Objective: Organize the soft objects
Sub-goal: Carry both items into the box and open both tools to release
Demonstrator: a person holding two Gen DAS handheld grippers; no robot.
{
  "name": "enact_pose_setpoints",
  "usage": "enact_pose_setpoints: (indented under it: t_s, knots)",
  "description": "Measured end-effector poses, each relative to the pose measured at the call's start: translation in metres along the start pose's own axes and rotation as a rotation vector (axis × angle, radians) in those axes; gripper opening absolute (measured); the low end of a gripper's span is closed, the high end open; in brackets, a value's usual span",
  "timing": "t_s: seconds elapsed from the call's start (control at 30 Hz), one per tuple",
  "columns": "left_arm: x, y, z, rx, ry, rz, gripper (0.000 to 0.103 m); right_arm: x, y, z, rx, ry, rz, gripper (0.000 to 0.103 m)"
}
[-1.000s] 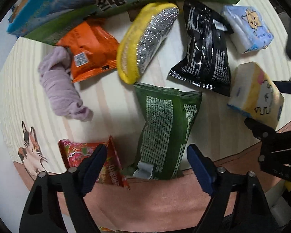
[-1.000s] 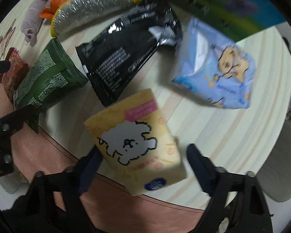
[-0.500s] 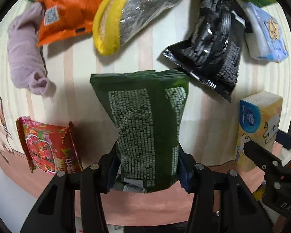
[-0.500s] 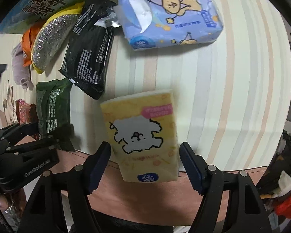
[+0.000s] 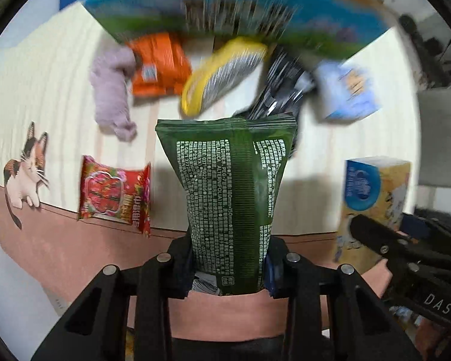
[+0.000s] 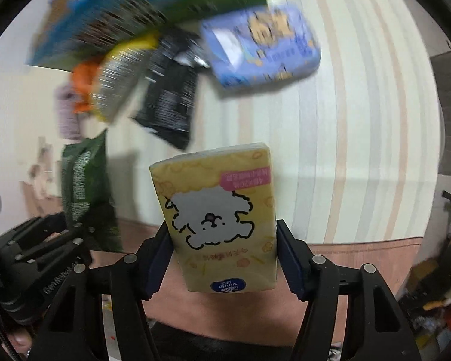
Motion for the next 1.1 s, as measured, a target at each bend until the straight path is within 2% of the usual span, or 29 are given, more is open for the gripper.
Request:
enact_pose_setpoints:
  t_s: [0.07,0.13,0.23,0.37,0.47,0.5,0.63,0.7,0.77,0.8,0.97,1.1]
  knots:
    - [-0.009,-0.03,0.002,0.031,-0.005,0.063,0.032,0.003,-0.029,-0.009,-0.04,-0.023,0.044,0.067]
    - [-0.029,-0.065,0.012,0.053,0.01,0.127,0.032,-0.002,-0.074,-0.017,-0.069,-0.059,0.09,0.067]
    - [-0.075,-0.099,0.015,0.071,0.042,0.192,0.032,-0.02,-0.135,-0.037,-0.102,-0.093,0.156,0.067]
    - [-0.158,-0.134,0.009,0.042,0.066,0.248,0.032,-0.082,-0.184,-0.064,-0.092,-0.097,0.23,0.067]
    - [-0.207,-0.127,-0.003,0.072,0.068,0.217,0.032,-0.135,-0.206,-0.062,-0.067,-0.061,0.257,0.067]
    - [-0.222,-0.131,-0.001,0.081,0.061,0.201,0.032,-0.153,-0.203,-0.061,-0.066,-0.04,0.247,0.067]
    - [-0.288,-0.099,-0.012,0.093,0.059,0.12,0.032,-0.204,-0.18,-0.061,-0.027,0.006,0.21,0.067]
    - [-0.316,-0.07,-0.021,0.107,0.054,0.062,0.032,-0.24,-0.149,-0.068,-0.009,0.03,0.184,0.067]
    - [-0.338,-0.044,-0.025,0.113,0.047,0.008,0.032,-0.257,-0.134,-0.061,0.004,0.044,0.159,0.067]
    - [-0.345,-0.036,-0.023,0.122,0.046,-0.017,0.032,-0.281,-0.116,-0.068,0.013,0.048,0.149,0.067]
    - [-0.378,0.004,-0.023,0.132,0.056,-0.08,0.032,-0.319,-0.081,-0.071,0.061,0.057,0.11,0.067]
    - [-0.393,0.03,-0.02,0.169,0.067,-0.136,0.032,-0.329,-0.071,-0.066,0.087,0.069,0.09,0.067]
Point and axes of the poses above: each gripper's, at about its wrist camera, not at the fingertips, and y roughly the way its jaws point, z to its right, x to its underside, the point moved 8 cm from there along y, roughly the way its jaws point, and after that the axes turned 4 degrees about y, right-handed, at the moved point
